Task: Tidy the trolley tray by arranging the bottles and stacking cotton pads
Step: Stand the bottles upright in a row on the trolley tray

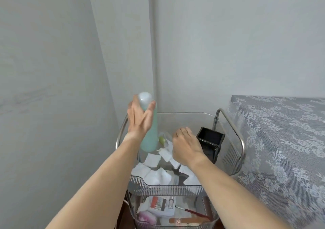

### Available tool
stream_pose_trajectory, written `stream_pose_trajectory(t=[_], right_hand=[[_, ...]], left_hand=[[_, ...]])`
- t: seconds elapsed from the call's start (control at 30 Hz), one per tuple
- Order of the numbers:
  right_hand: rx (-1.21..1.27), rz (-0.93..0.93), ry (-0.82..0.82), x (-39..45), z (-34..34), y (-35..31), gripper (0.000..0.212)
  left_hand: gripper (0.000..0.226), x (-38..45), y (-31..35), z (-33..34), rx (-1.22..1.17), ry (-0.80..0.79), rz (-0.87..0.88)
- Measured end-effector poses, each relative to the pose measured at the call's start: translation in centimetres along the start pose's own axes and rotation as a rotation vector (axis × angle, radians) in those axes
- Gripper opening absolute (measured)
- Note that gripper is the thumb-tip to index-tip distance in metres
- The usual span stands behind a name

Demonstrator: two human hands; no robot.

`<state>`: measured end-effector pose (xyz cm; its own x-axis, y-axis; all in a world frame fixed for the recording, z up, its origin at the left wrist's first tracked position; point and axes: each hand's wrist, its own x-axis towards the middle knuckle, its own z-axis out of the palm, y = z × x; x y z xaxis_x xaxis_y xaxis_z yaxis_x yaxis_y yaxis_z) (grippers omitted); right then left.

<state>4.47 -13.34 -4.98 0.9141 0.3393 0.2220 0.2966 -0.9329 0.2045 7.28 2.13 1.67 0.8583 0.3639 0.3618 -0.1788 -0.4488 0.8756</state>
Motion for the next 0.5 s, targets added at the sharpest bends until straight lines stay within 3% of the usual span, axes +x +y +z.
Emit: stream_pose_trajectory(t=[0.1, 0.23, 0.37, 0.5], right_hand=[[0.101, 0.042, -0.094, 0.7, 1.0, -1.2, 0.035], [0.354, 0.276, -0.164, 1.3, 2.7, -2.5, 0.038], [0.299, 0.327, -0.142, 2.1, 3.9, -3.2, 0.043], [0.255, 0.344, -0.145, 2.5, 4.2, -3.3, 0.044]], left_hand=[[0.039, 1.2, -0.1, 0.1, -0.04, 0.046, -0.053], [0.053, 2.0, -0.9, 1.0, 0.061, 0.041, -0.02], [0.076, 1.6, -2.0, 1.5, 0.197, 0.081, 0.103], [0.084, 0.7, -2.8, 1.1, 0.231, 0.035, 0.206]])
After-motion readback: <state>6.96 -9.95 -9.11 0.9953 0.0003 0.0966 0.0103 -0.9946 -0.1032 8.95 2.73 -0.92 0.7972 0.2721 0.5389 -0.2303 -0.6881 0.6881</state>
